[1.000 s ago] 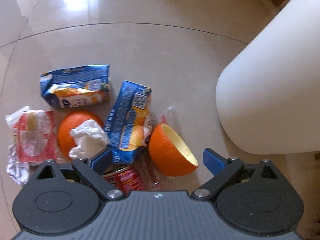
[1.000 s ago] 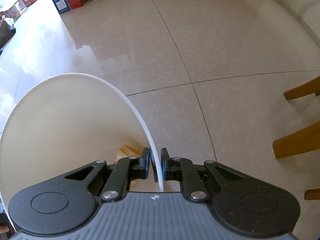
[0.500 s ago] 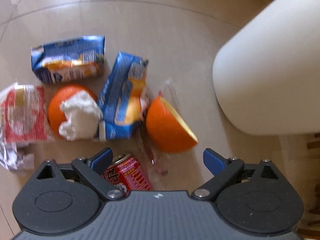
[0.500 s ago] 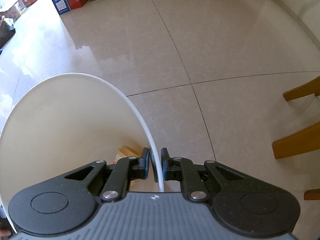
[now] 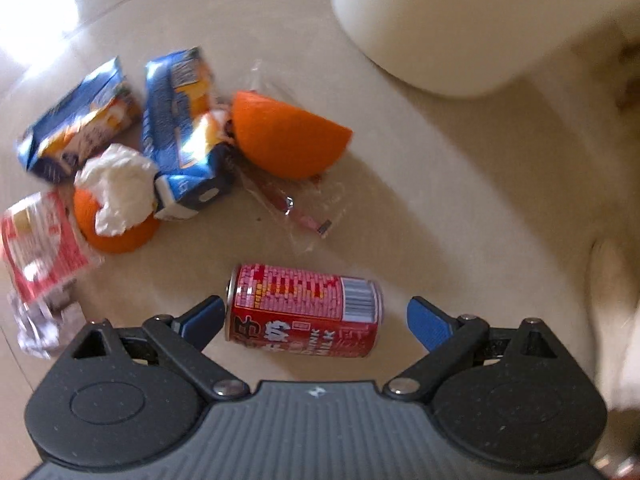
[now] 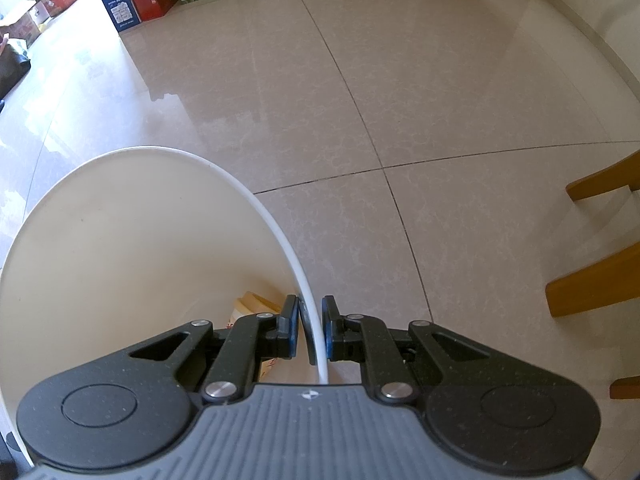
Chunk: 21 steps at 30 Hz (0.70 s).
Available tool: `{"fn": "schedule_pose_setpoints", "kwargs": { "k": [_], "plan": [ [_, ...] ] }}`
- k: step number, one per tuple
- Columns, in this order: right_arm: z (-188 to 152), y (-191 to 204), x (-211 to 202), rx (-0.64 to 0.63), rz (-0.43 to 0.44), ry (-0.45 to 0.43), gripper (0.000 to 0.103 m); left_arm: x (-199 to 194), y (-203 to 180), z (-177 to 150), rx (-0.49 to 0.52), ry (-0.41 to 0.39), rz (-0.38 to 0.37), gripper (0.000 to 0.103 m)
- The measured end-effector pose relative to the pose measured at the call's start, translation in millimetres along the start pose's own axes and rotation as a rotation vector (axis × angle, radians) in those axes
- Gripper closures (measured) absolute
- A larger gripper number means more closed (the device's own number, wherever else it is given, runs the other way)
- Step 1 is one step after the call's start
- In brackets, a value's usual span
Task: Collect trash
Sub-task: 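Move the left tool back to the pile and grasp the red can, then carry the red can over the bin with the left tool and release it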
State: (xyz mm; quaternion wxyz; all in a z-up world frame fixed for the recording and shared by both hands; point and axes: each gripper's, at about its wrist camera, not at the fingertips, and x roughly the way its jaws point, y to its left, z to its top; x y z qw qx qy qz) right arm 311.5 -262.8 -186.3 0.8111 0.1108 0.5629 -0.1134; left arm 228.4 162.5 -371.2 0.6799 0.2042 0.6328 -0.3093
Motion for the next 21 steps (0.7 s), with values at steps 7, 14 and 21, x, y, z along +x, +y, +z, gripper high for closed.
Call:
{"fn": "schedule_pose_setpoints", "kwargs": {
  "k": [7,14,21],
  "plan": [
    [1,2,0,-0.004,-0.004,0.001,0.088,27,-19,-5,0.074,0.001,0.089,0.005],
    [1,2,0,-0.003,-0.006,0.005,0.088,36,-19,-3,0.055,-0.013,0.11,0.007],
    [5,6,1,-0.015,-0.025,0.024,0.088,34,-11,6,-0.032,-0.032,0.093,0.015]
  ]
}}
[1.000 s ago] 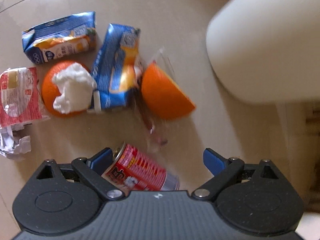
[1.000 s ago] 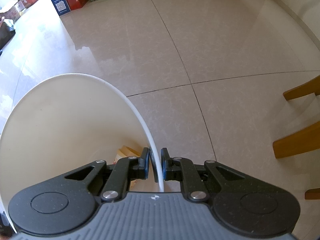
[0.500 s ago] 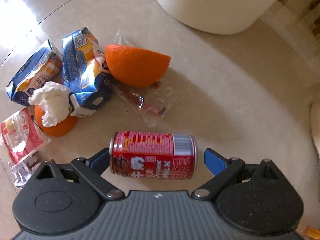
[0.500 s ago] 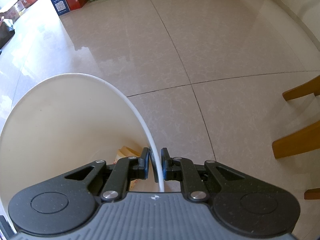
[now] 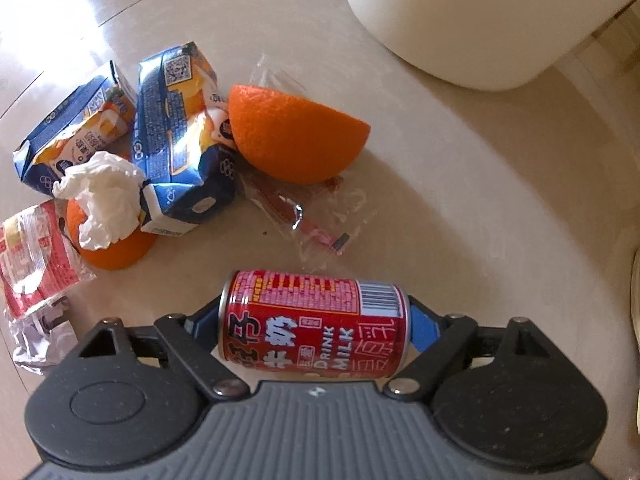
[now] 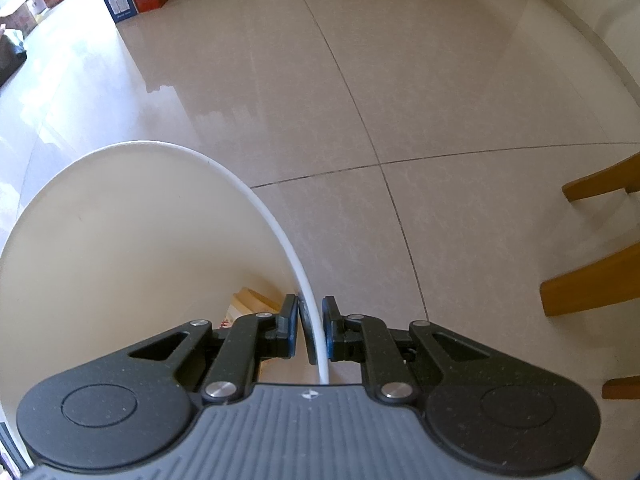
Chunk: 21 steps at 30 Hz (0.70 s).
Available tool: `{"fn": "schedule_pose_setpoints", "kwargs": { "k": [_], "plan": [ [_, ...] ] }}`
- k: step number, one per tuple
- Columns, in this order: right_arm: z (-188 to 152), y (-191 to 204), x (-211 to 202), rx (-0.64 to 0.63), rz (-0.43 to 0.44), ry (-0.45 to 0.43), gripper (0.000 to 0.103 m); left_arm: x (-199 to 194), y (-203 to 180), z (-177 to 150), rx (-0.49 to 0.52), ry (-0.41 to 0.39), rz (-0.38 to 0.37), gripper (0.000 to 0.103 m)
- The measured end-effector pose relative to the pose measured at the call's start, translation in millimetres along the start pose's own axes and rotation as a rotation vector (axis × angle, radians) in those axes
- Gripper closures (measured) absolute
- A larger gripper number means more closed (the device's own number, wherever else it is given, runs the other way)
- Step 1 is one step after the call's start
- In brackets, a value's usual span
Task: Collect trash
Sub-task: 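Carry the red can over the bin with the left tool and release it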
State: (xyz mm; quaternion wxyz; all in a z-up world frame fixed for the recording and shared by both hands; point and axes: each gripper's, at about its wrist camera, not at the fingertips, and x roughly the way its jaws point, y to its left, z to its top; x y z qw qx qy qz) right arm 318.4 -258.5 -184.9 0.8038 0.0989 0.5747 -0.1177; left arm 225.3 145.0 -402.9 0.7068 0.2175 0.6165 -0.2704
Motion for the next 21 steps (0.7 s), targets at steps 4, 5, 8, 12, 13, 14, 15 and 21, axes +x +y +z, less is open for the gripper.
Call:
{"fn": "schedule_pose_setpoints", "kwargs": {
  "k": [4,5,8,12,13,14,15,21],
  "plan": [
    [3,2,1,-0.003,-0.001,0.007,0.087,-5,-2,0,0.008,-0.003,0.001,0.015],
    [3,2,2,-0.003,0.001,0.008,0.087,-6,-1,2,0.013,0.002,0.003,0.015],
    [5,1,2,-0.004,0.003,0.013,0.087,-16,2,6,0.026,0.016,0.014,0.015],
    [5,0,1,-0.011,0.008,0.015,0.088,-35,8,16,0.022,0.02,0.018,0.015],
    [4,-1,0,-0.01,0.01,0.014,0.088,-39,10,18,0.015,0.024,0.017,0.015],
    [3,-1,0,-0.009,0.011,0.013,0.088,-46,13,21,0.008,0.026,0.018,0.015],
    [3,-1,0,-0.009,0.012,0.014,0.088,-52,15,24,0.004,0.027,0.021,0.015],
    [5,-7,-2,-0.001,0.028,0.03,0.089,-107,20,41,-0.009,0.006,0.02,0.015]
  ]
}}
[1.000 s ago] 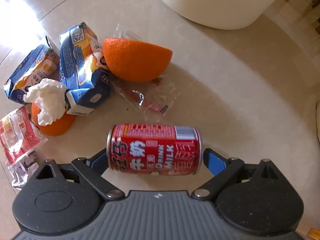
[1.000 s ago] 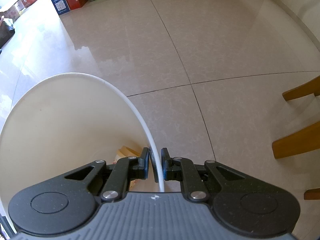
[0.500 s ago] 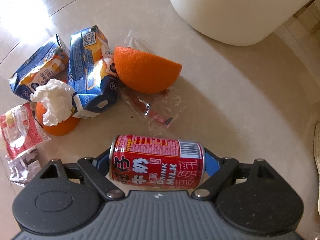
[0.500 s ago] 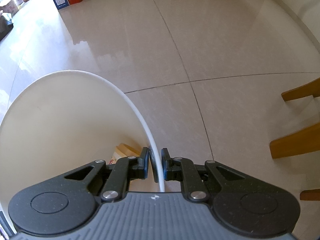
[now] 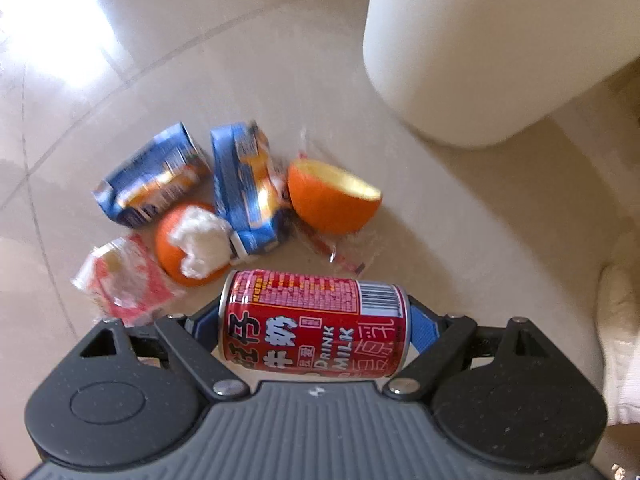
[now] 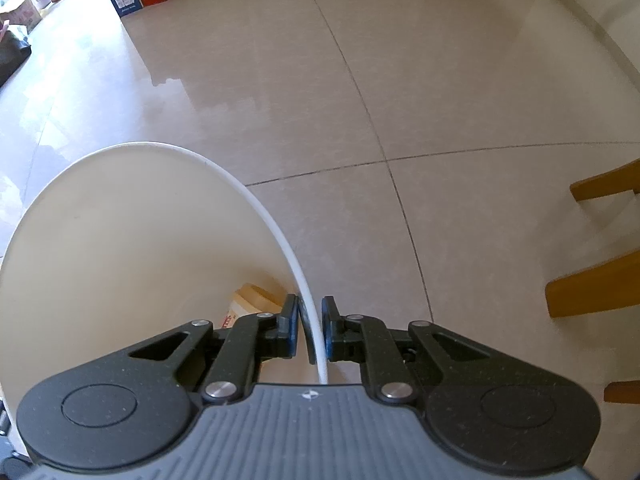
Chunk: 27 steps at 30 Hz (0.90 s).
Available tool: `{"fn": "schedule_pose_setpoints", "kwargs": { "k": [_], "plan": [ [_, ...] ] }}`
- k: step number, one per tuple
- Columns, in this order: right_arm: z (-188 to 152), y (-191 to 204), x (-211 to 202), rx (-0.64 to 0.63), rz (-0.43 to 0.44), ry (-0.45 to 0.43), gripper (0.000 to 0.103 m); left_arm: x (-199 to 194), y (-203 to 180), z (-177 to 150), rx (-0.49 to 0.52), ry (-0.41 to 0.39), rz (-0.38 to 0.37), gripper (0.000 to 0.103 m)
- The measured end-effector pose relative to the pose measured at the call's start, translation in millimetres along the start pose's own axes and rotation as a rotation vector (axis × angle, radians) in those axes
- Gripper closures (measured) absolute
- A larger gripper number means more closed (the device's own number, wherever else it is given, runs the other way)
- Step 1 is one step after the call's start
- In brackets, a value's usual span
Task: Collect trash
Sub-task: 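Carry the red can over the bin with the left tool and release it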
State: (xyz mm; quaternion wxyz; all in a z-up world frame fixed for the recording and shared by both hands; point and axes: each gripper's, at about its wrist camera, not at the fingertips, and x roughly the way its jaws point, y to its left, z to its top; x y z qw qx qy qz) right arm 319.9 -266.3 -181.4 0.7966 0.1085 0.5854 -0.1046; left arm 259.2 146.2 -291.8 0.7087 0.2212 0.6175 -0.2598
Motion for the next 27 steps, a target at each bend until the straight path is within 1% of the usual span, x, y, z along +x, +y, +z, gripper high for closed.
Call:
{"fn": "schedule_pose_setpoints", "kwargs": {
  "k": [5,10,13,16,18,21,24,27],
  "plan": [
    [1,0,-4,-0.001,-0.003,0.004,0.089,-52,3,24,-0.003,-0.063,-0.002,0.015],
    [2,3,-6,-0.009,-0.013,0.023,0.089,-103,7,63,-0.054,-0.122,-0.046,0.015],
    [9,8,-4,-0.025,-0.026,0.055,0.089,-137,-4,94,-0.035,-0.182,-0.057,0.015],
    [12,11,-3,-0.028,-0.03,0.073,0.089,-163,-23,126,0.008,-0.257,-0.069,0.015],
    [13,11,-3,-0.033,-0.028,0.078,0.089,-170,-38,146,0.036,-0.29,-0.084,0.015],
    [15,11,-3,-0.041,-0.026,0.078,0.09,-165,-64,171,0.089,-0.301,-0.087,0.015],
    [16,11,-2,-0.053,-0.022,0.078,0.09,-151,-83,188,0.121,-0.274,-0.097,0.015],
    [13,9,-3,-0.055,-0.013,0.079,0.09,-138,-95,197,0.126,-0.26,-0.11,0.015]
  ]
}}
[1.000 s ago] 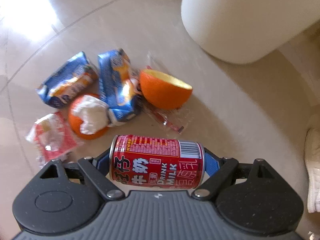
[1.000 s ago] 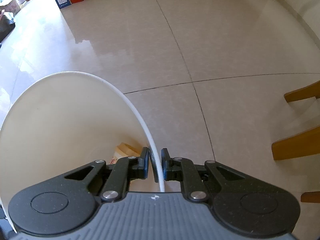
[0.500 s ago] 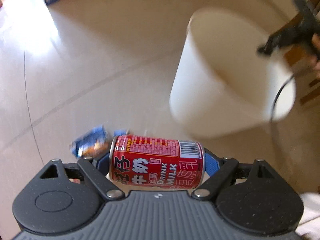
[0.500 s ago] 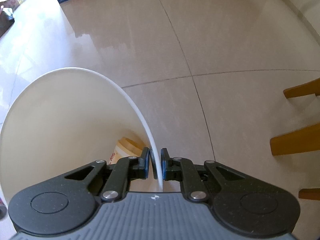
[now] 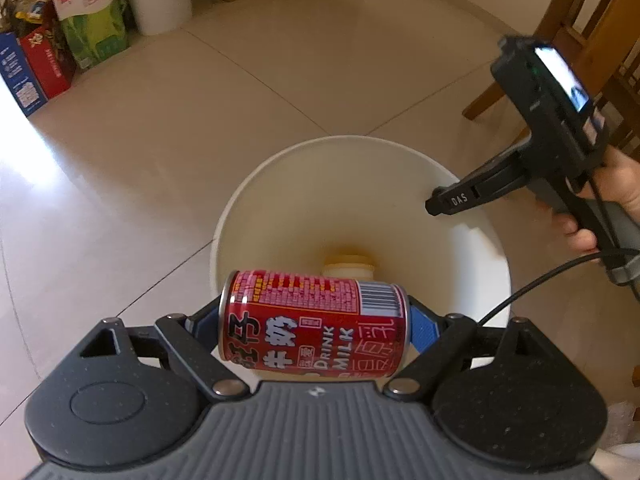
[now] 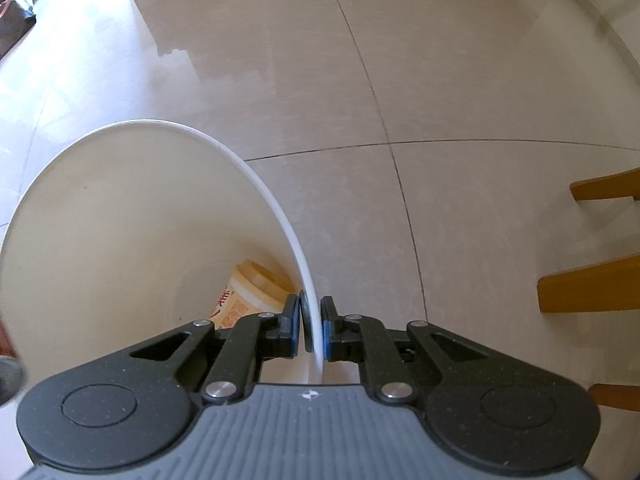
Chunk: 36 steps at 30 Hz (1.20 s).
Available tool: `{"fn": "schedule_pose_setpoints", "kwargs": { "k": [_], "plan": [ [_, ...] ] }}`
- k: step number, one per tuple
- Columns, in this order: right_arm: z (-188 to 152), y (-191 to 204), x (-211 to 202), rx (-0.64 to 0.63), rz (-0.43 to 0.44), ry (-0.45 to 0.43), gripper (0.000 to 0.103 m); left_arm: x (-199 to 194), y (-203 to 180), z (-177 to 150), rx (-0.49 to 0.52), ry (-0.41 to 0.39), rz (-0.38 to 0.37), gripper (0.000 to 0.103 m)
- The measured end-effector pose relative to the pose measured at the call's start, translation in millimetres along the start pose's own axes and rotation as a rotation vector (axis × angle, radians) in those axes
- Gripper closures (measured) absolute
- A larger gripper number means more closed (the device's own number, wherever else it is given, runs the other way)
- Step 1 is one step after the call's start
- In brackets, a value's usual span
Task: Collect trash
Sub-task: 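Carry the red can over the bin with the left tool and release it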
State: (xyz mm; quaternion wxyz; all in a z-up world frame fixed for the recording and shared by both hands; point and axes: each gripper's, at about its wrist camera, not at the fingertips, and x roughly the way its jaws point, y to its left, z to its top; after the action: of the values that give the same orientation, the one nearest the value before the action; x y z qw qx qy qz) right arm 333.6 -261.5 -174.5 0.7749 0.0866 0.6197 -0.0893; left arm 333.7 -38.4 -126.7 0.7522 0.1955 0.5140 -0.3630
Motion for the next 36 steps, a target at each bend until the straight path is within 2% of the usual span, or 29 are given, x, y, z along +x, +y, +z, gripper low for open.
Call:
{"fn": "schedule_pose_setpoints", "kwargs": {
  "k": [4,8,16,20,28,32,36],
  "plan": [
    [-1,1,1,-0.004,-0.003,-0.006,0.09,14,-2,-6,-0.019,0.019,-0.03,0.015],
    [-4,1,1,0.001,-0.005,-0.008,0.09,28,-8,-10,-0.003,0.072,-0.024,0.015],
    [-5,-1,0,0.004,-0.001,-0.014,0.09,38,-9,-15,-0.009,0.123,-0.038,0.014],
    [-7,-2,0,0.005,0.002,-0.017,0.09,28,-4,-17,-0.036,0.102,-0.077,0.01],
    [-8,-1,0,0.006,-0.001,-0.027,0.09,8,-3,-11,-0.048,0.048,-0.062,0.01],
    [-9,-2,-1,0.006,0.003,-0.03,0.09,-14,7,-22,-0.038,0.005,-0.074,0.007],
    [-10,-3,-3,0.007,0.005,-0.034,0.09,-21,19,-46,-0.031,-0.02,-0.024,0.005]
  ]
}}
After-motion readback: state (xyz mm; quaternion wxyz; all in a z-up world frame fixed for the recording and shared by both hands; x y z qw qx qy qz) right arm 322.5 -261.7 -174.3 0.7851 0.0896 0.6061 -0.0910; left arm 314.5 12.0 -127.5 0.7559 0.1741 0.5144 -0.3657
